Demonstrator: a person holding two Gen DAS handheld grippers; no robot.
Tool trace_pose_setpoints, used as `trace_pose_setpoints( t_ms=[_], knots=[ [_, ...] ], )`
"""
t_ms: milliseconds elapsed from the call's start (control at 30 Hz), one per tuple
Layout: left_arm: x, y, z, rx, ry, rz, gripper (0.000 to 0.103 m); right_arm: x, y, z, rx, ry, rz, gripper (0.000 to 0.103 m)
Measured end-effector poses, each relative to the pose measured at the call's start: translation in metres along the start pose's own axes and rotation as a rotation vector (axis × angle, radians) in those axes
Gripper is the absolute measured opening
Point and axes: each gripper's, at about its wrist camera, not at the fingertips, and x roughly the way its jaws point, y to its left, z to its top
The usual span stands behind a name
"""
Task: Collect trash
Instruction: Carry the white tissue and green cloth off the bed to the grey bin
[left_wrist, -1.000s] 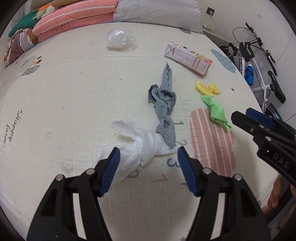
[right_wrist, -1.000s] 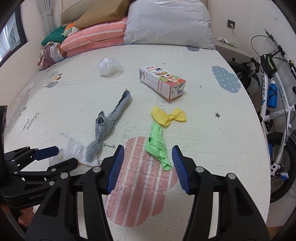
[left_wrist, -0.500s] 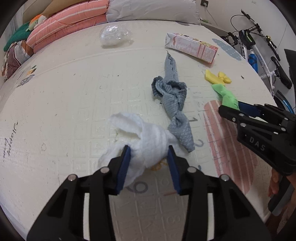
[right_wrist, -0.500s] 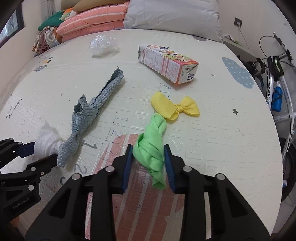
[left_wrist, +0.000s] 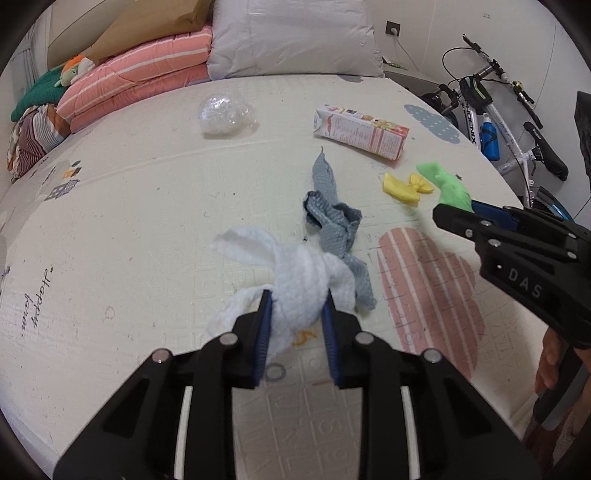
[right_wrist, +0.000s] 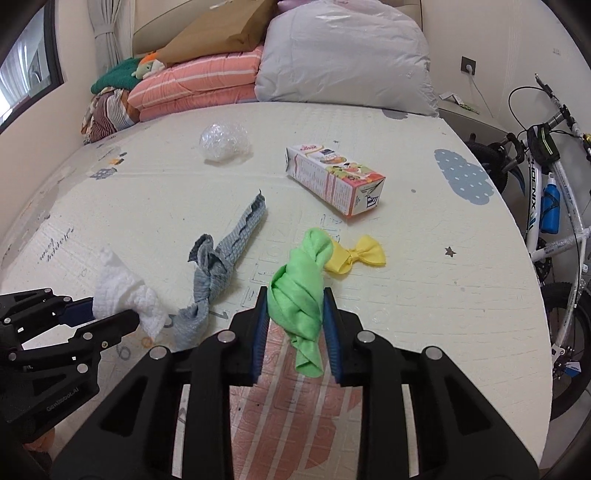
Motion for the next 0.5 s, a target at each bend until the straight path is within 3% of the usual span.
trace_pose_setpoints(
  t_ms=[300, 500],
  knots=[
    [-0.05, -0.008, 0.002, -0.01, -0.102, -0.004, 0.026, -0.062, 0.003, -0.012, 0.025, -0.069, 0.002, 0.026],
    [-0.088, -0.033, -0.006, 0.02, -0.156, -0.034, 0.026, -0.112, -0.007, -0.031, 0.092, -0.119, 0.005, 0.026]
  ],
)
